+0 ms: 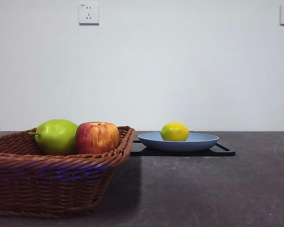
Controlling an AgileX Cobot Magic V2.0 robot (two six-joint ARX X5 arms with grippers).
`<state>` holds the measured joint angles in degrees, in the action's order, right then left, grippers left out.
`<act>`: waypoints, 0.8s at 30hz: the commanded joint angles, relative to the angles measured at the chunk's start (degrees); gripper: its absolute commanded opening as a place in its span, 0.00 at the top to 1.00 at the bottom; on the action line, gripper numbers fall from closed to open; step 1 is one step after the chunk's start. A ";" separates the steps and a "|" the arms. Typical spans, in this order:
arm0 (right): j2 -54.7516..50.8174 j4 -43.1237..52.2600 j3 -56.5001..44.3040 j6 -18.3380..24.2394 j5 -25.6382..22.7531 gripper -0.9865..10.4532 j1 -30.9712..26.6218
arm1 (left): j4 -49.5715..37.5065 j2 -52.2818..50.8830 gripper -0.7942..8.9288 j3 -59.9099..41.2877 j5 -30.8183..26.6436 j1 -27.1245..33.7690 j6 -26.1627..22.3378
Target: Take the lemon from the basket,put the lemon in the plate,hand out the plate
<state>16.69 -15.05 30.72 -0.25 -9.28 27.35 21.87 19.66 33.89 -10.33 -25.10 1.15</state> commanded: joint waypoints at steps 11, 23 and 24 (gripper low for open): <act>0.50 1.31 0.61 -1.16 -3.15 0.90 0.22 | 0.04 0.24 0.91 0.55 0.02 0.04 0.00; 0.50 1.31 0.61 -1.16 -3.10 0.90 0.22 | 2.84 -2.78 0.91 0.26 -4.31 1.79 -4.37; 0.50 1.33 0.61 -1.16 -3.10 0.90 0.22 | 3.19 -4.02 0.91 -0.28 -5.05 3.17 -4.37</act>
<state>17.04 -14.26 30.74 -0.84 -12.21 27.35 25.19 16.56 33.58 -14.44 -22.65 -1.58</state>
